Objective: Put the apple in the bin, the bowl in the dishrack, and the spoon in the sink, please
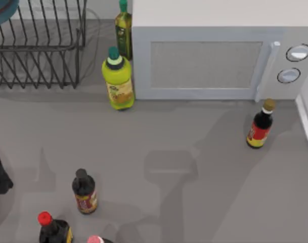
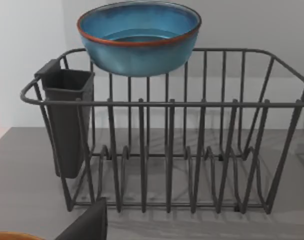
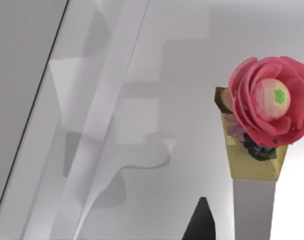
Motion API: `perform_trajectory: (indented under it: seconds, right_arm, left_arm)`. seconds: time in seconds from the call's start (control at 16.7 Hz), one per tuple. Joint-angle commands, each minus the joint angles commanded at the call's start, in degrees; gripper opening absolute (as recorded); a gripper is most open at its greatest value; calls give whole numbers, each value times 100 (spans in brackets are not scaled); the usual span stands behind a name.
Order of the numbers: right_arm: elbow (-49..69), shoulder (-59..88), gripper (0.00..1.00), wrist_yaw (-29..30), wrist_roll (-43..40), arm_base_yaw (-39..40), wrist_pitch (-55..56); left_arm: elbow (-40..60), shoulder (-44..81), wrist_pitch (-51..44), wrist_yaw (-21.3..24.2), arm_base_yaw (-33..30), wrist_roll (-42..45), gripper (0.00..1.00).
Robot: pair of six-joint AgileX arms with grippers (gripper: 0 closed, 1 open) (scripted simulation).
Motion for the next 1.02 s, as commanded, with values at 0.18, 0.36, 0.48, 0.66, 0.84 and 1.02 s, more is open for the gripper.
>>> perform_trajectory:
  seconds: [0.18,0.36,0.48,0.66,0.84,1.02]
  right_arm:
    - [0,0,38,0,0,0,0]
    - [0,0,60,0,0,0,0]
    - [0,0,75,0,0,0,0]
    - [0,0,98,0,0,0,0]
    - [0,0,100,0,0,0,0]
    - [0,0,100,0,0,0,0]
  left_arm:
    - [0,0,0,0,0,0,100]
    - [0,0,0,0,0,0,100]
    - [0,0,0,0,0,0,100]
    - [0,0,0,0,0,0,100]
    - [0,0,0,0,0,0,100]
    - [0,0,0,0,0,0,100]
